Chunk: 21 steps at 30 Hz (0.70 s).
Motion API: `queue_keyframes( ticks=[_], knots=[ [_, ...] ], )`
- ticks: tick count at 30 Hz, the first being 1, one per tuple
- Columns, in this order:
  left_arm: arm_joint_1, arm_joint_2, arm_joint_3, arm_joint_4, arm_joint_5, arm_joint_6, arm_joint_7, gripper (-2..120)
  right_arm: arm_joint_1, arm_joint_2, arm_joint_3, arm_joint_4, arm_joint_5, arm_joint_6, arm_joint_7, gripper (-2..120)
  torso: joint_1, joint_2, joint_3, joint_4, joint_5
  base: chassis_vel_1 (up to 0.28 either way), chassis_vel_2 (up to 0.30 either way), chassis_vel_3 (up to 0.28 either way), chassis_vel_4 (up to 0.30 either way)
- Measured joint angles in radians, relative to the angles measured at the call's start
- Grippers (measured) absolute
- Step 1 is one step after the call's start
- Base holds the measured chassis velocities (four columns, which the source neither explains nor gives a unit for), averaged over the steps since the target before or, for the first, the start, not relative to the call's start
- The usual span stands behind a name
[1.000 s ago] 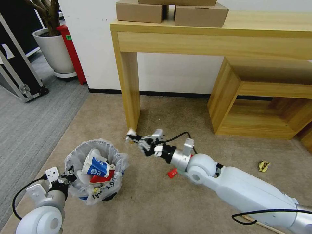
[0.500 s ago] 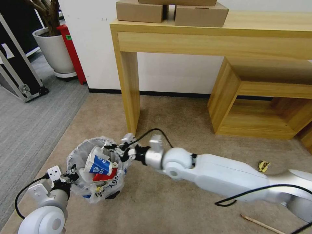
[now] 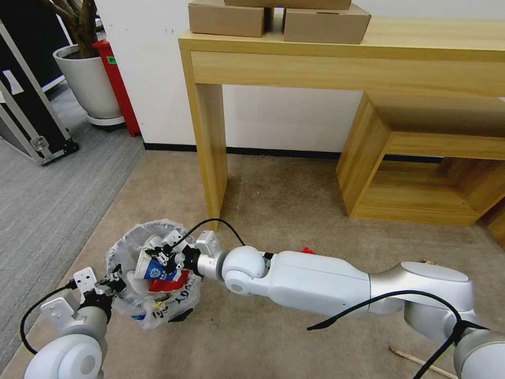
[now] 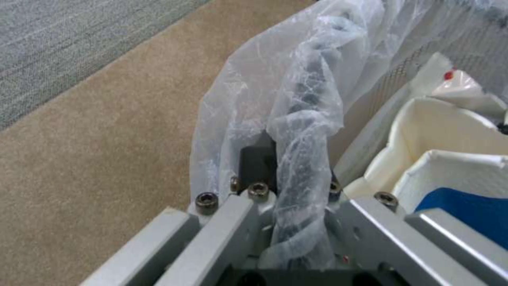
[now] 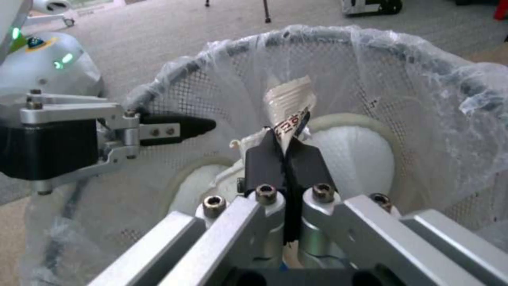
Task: Pick up the trash bin and place the garbage on the floor into it.
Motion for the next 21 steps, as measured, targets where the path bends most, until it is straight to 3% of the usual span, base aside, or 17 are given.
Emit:
queue_keyframes(
  ticks=[2,4,9,13,21],
  knots=[
    [0.000,0.001,0.000,0.003,0.000,-0.001,0.000,1,-0.002,0.000,0.001,0.000,-0.001,0.000,0.000,2,0.000,0.000,0.000,0.0000,0.0000,0.000,0.000,0.000,0.000],
    [-0.001,0.004,0.000,0.007,-0.001,-0.002,0.000,1,-0.006,-0.003,0.004,0.001,-0.003,0.003,0.000,14,0.000,0.000,0.000,0.0000,0.0000,0.000,0.000,0.000,0.000],
    [-0.003,0.006,0.000,0.012,-0.001,-0.002,0.001,1,-0.008,-0.006,0.011,0.006,-0.005,0.007,0.000,25,0.000,0.000,0.000,0.0000,0.0001,0.000,0.000,0.000,0.000],
    [-0.005,0.009,-0.001,0.026,-0.002,-0.004,0.001,1,-0.013,-0.023,0.036,0.025,-0.004,0.016,-0.011,46,0.000,0.000,0.000,0.0001,0.0001,0.000,0.000,0.000,0.000],
    [-0.008,0.013,-0.002,0.034,-0.002,-0.005,0.001,1,-0.030,-0.052,0.075,0.061,0.003,0.033,-0.035,68,0.000,0.000,0.000,0.0000,0.0001,0.000,0.000,0.000,0.000]
  ],
)
